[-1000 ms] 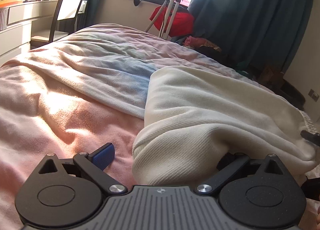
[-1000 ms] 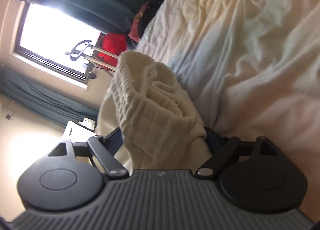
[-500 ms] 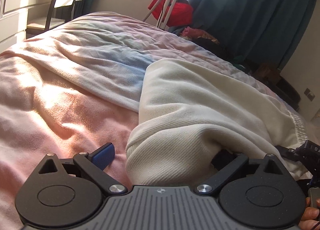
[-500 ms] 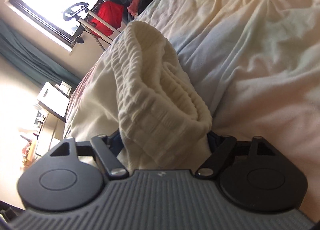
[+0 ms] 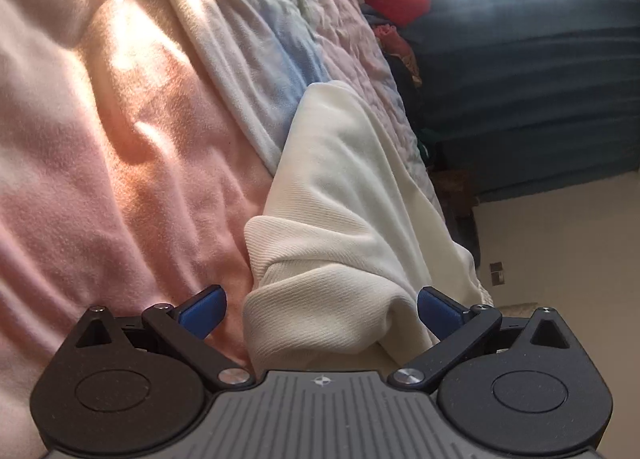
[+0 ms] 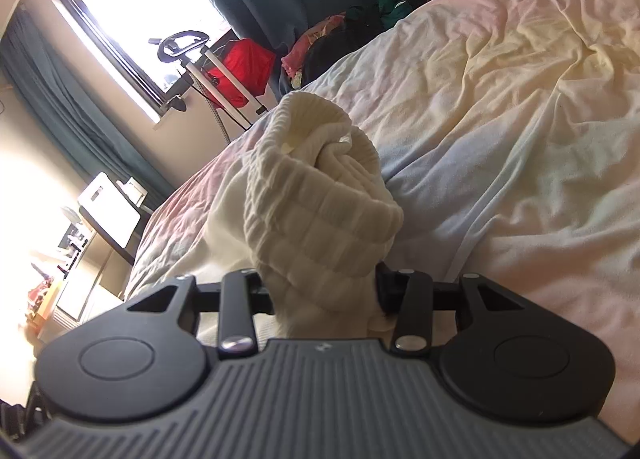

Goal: Fold clothes

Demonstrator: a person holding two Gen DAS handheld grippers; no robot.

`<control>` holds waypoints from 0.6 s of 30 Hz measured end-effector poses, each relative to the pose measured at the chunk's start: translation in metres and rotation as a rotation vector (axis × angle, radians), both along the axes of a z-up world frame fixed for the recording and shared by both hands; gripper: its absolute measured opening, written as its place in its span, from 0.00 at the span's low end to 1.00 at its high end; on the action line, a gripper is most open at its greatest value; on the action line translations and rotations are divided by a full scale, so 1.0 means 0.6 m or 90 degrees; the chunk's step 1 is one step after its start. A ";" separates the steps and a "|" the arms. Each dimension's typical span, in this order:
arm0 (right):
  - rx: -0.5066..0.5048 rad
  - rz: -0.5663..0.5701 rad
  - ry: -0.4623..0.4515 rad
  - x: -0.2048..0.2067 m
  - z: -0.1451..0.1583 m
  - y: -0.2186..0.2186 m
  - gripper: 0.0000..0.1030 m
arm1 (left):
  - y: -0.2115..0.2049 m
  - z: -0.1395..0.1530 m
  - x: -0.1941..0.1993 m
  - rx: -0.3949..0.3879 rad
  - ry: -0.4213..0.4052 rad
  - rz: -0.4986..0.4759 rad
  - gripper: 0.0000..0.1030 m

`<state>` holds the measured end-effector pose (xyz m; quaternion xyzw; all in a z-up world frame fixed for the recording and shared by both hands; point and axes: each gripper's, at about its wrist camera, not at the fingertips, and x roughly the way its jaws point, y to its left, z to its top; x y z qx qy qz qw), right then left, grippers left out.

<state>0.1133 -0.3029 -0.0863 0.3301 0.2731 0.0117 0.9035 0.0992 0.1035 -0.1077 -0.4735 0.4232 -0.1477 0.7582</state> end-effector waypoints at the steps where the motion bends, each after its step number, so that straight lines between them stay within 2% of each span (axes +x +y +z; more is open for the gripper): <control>1: 0.001 -0.001 0.001 0.002 -0.002 0.001 0.43 | -0.002 -0.001 0.004 0.001 -0.006 0.001 0.99; 3: 0.001 0.000 0.002 0.002 -0.004 0.001 0.43 | -0.004 0.003 0.007 0.000 -0.021 0.002 0.94; 4: -0.008 0.005 0.002 0.003 -0.002 0.003 0.43 | -0.004 0.005 0.008 -0.001 -0.027 0.002 0.85; 6: -0.029 0.017 -0.006 0.002 0.004 0.009 0.43 | -0.004 0.006 0.009 -0.002 -0.037 0.004 0.82; 9: -0.042 0.029 -0.026 -0.001 0.016 0.015 0.42 | -0.004 0.011 0.009 0.011 -0.050 0.002 0.71; 13: -0.062 0.041 -0.051 -0.013 0.034 0.025 0.41 | -0.010 0.031 -0.007 0.067 -0.093 -0.006 0.52; 16: -0.077 0.056 -0.071 -0.028 0.047 0.035 0.41 | -0.018 0.055 -0.026 0.124 -0.139 -0.011 0.46; 18: -0.082 0.062 -0.086 -0.040 0.056 0.039 0.40 | -0.015 0.066 -0.041 0.136 -0.166 -0.007 0.45</control>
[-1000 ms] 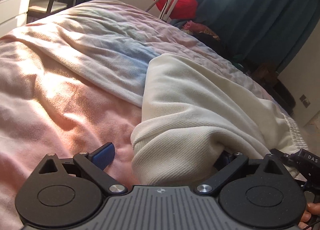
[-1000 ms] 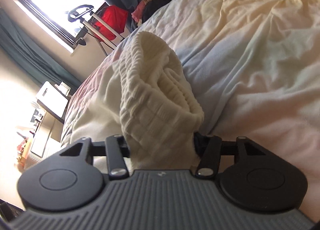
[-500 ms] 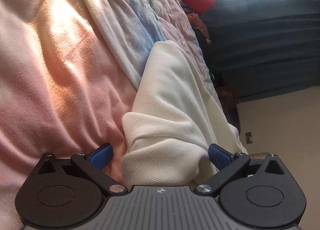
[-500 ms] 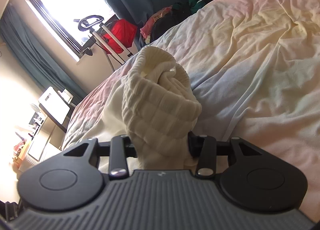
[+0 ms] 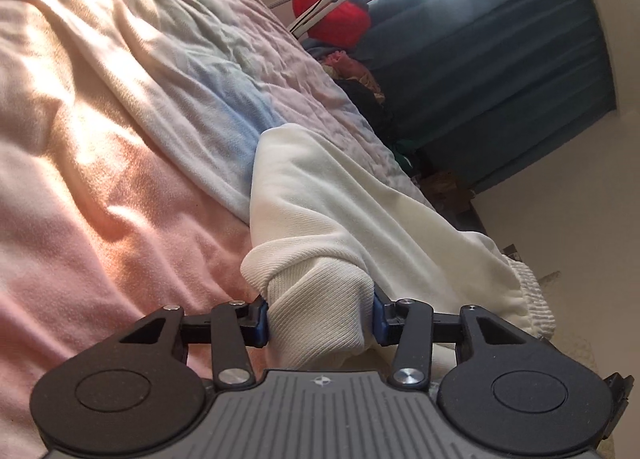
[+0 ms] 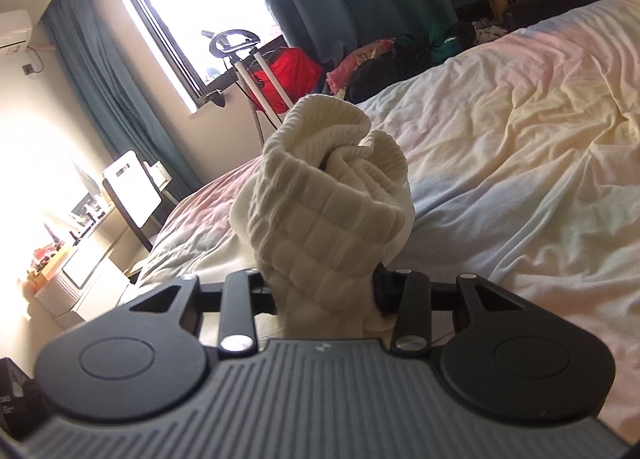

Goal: Fold clothes

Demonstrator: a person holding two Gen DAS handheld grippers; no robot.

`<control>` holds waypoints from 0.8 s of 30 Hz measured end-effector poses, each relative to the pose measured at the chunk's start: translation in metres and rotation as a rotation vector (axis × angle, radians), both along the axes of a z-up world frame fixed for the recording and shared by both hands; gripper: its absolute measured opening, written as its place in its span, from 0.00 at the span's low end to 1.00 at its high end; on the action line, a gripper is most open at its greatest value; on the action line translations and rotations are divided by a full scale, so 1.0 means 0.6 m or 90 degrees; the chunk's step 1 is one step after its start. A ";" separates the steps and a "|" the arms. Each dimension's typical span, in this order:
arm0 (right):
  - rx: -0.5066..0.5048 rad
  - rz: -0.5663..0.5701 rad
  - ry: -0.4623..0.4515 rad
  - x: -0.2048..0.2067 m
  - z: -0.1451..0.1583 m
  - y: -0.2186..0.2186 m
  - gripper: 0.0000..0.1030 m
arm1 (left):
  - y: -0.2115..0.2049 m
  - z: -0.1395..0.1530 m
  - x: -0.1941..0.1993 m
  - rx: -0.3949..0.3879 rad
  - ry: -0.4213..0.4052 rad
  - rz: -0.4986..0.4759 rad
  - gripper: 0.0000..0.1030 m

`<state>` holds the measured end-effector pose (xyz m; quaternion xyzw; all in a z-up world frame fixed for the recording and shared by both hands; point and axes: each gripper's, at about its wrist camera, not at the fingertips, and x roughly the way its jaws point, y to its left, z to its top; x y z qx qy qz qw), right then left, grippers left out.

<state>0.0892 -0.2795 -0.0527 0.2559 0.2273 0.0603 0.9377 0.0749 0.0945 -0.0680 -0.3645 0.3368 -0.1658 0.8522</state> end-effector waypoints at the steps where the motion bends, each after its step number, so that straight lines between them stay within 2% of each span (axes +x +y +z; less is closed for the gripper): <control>1: 0.003 0.002 -0.007 -0.007 0.004 0.001 0.40 | 0.003 0.006 -0.006 -0.002 -0.014 0.004 0.44; 7: 0.081 -0.009 -0.026 -0.036 0.027 -0.019 0.40 | 0.009 0.044 -0.051 -0.026 -0.129 0.011 0.42; 9: 0.106 -0.021 -0.022 -0.043 0.030 -0.032 0.40 | -0.005 0.054 -0.057 -0.045 -0.147 0.006 0.41; 12: 0.125 -0.032 -0.013 -0.051 0.042 -0.050 0.40 | -0.028 0.068 -0.065 -0.025 -0.164 -0.020 0.40; 17: 0.174 -0.041 -0.042 -0.054 0.078 -0.108 0.39 | -0.083 0.081 -0.058 -0.058 -0.165 -0.058 0.39; 21: 0.154 -0.052 -0.069 -0.049 0.116 -0.167 0.39 | -0.154 0.106 -0.019 -0.082 -0.155 -0.077 0.39; 24: 0.134 -0.073 -0.081 -0.036 0.141 -0.224 0.39 | -0.228 0.127 0.045 -0.093 -0.139 -0.086 0.38</control>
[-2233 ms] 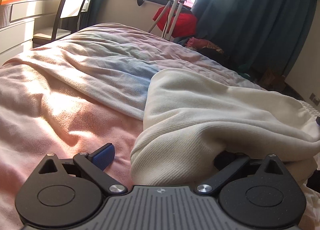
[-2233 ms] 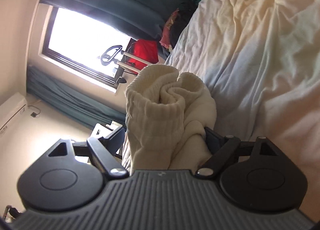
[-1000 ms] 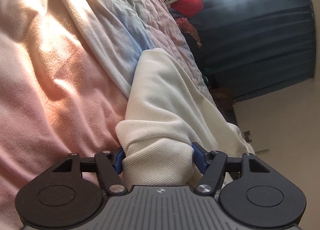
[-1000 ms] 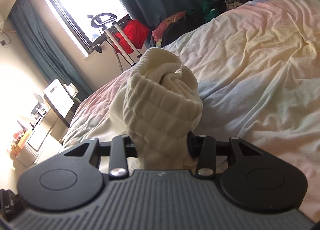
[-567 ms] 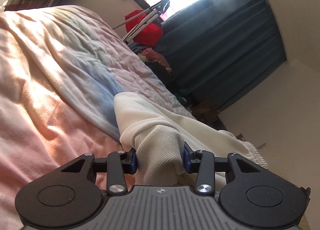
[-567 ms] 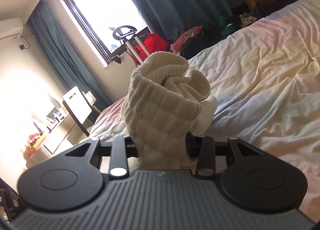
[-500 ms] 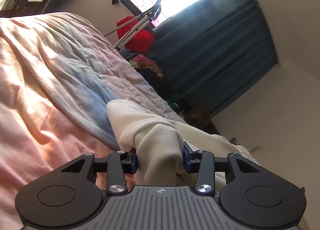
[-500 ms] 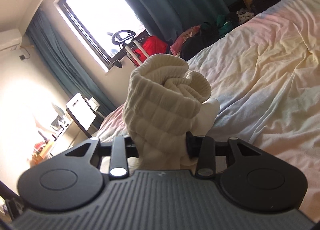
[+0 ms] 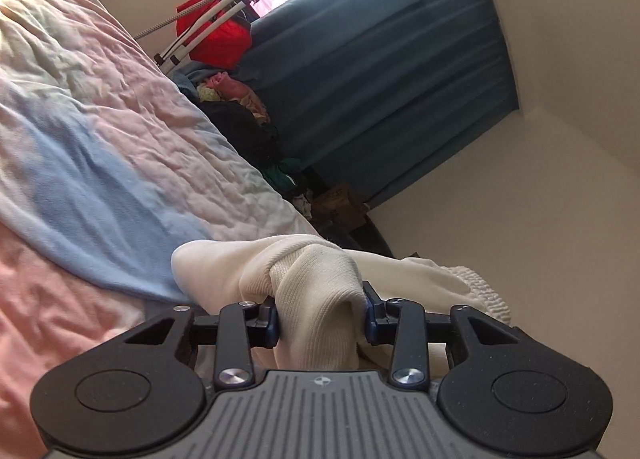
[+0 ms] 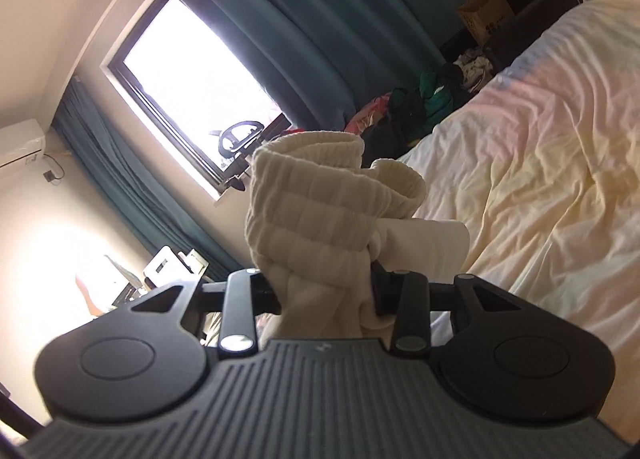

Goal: Fold clothes

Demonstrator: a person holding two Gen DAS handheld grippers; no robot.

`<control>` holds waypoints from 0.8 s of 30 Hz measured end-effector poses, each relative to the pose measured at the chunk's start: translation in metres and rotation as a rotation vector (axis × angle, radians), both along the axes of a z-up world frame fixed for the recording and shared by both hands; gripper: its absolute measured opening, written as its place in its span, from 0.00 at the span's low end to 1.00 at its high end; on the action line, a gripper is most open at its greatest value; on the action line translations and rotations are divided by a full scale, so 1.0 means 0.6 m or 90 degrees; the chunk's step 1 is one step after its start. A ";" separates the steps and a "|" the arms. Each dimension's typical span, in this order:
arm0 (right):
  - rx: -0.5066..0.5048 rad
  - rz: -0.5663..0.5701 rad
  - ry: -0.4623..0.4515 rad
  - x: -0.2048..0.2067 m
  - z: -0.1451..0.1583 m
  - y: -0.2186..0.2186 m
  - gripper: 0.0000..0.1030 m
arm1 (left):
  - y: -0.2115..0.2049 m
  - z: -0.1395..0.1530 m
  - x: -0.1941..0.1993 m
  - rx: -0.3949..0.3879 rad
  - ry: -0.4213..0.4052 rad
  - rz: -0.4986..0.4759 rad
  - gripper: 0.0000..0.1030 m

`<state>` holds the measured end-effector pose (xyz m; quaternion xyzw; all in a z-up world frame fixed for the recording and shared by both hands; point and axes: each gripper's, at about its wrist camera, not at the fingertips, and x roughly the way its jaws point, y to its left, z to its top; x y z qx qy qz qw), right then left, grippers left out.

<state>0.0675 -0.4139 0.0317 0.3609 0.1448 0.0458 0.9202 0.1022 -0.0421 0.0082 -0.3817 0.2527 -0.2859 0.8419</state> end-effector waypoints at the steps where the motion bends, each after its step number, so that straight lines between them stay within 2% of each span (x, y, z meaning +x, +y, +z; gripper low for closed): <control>1: -0.004 -0.010 -0.001 0.006 0.007 -0.020 0.39 | -0.026 0.007 0.023 0.002 0.003 -0.005 0.37; 7: -0.023 -0.077 0.007 0.089 0.045 -0.156 0.38 | -0.214 0.064 0.217 0.041 0.013 -0.051 0.36; 11: -0.026 -0.132 -0.010 0.175 0.057 -0.252 0.38 | -0.345 0.100 0.354 0.061 -0.017 -0.054 0.36; 14: -0.034 -0.179 -0.036 0.231 0.036 -0.310 0.38 | -0.439 0.100 0.446 0.101 -0.057 -0.076 0.36; 17: -0.007 -0.226 -0.056 0.269 -0.016 -0.361 0.38 | -0.519 0.077 0.520 0.152 -0.095 -0.112 0.37; 19: 0.020 -0.257 -0.049 0.287 -0.060 -0.385 0.38 | -0.558 0.044 0.552 0.183 -0.108 -0.137 0.37; 22: 0.064 -0.282 -0.013 0.288 -0.132 -0.400 0.38 | -0.583 -0.035 0.560 0.192 -0.102 -0.149 0.37; 24: 0.087 -0.286 0.019 0.279 -0.181 -0.398 0.38 | -0.578 -0.090 0.555 0.197 -0.079 -0.165 0.37</control>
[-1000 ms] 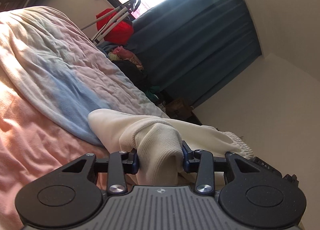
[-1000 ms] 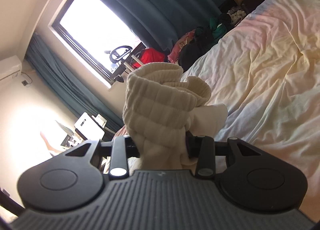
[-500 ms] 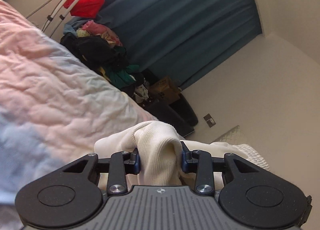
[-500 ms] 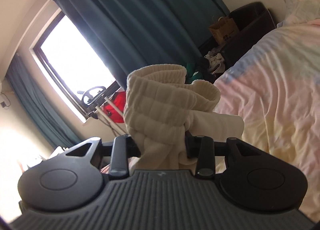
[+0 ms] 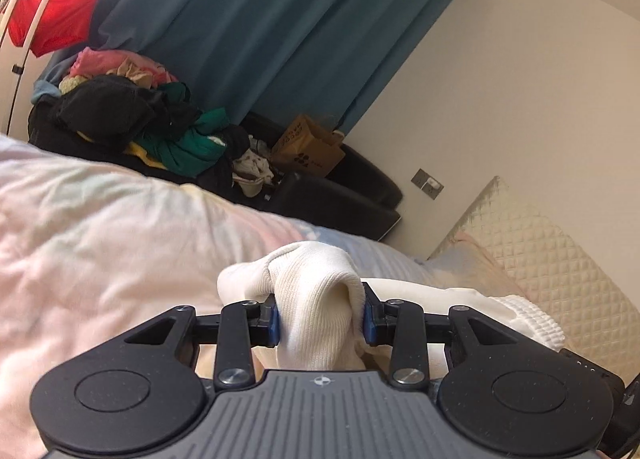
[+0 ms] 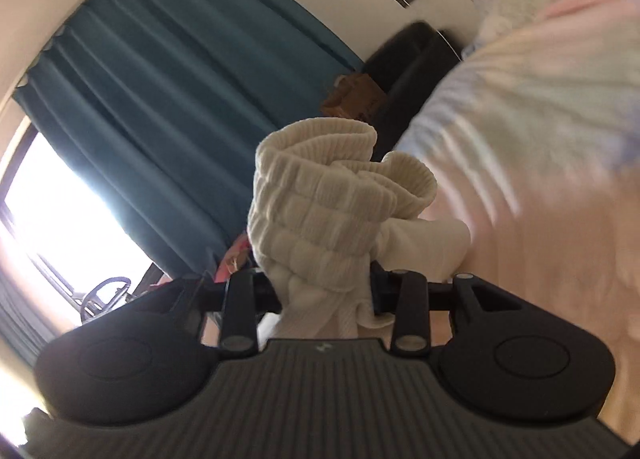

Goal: Fold clothes

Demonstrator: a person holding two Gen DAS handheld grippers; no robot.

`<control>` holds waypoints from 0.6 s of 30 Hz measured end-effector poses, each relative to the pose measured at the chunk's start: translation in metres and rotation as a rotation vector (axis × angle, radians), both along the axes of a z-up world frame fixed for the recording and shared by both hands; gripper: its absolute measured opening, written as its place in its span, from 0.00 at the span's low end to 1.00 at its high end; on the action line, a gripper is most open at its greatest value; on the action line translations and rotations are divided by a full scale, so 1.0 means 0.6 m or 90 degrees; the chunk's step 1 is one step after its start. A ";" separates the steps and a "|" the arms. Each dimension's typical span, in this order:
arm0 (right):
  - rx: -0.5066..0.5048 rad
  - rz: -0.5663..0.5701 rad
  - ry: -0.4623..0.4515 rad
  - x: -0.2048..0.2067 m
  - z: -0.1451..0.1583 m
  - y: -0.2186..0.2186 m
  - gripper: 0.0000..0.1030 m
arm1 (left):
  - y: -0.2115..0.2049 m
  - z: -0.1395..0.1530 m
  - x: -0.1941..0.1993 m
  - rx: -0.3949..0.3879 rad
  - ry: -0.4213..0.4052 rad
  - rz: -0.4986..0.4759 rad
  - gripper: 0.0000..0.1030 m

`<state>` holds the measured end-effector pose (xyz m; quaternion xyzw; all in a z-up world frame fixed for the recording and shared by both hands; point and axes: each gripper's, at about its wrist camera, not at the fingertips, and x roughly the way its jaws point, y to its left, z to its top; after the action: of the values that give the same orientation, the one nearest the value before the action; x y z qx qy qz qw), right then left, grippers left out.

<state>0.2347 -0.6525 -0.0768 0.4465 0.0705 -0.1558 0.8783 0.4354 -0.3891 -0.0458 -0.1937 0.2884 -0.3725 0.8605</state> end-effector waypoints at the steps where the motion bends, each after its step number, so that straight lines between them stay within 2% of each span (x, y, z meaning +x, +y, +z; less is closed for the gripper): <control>1: 0.012 -0.002 0.014 -0.008 -0.025 0.004 0.38 | 0.005 -0.027 -0.003 0.006 0.014 -0.007 0.38; 3: 0.025 -0.011 0.038 -0.028 -0.065 0.019 0.38 | 0.015 -0.075 -0.011 0.020 0.032 -0.018 0.40; 6: 0.015 -0.027 0.067 -0.055 -0.114 0.045 0.40 | 0.033 -0.115 -0.031 0.066 0.029 -0.022 0.47; 7: 0.006 -0.030 0.077 -0.060 -0.130 0.052 0.42 | 0.036 -0.120 -0.038 0.089 0.026 -0.024 0.50; 9: 0.039 -0.035 0.099 -0.068 -0.156 0.054 0.46 | 0.040 -0.119 -0.053 0.141 0.011 -0.031 0.56; 12: 0.098 -0.029 0.115 -0.094 -0.150 0.055 0.47 | 0.071 -0.072 -0.096 0.173 0.003 -0.037 0.57; 16: 0.050 0.001 0.171 -0.146 -0.074 0.082 0.47 | 0.117 0.015 -0.168 0.193 -0.013 -0.037 0.59; 18: 0.016 0.017 0.172 -0.175 -0.024 0.100 0.47 | 0.139 0.066 -0.216 0.193 -0.033 -0.033 0.61</control>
<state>0.1299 -0.5927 -0.0914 0.4314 0.1964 -0.2018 0.8571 0.3057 -0.3055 -0.0062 -0.0446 0.3240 -0.3520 0.8770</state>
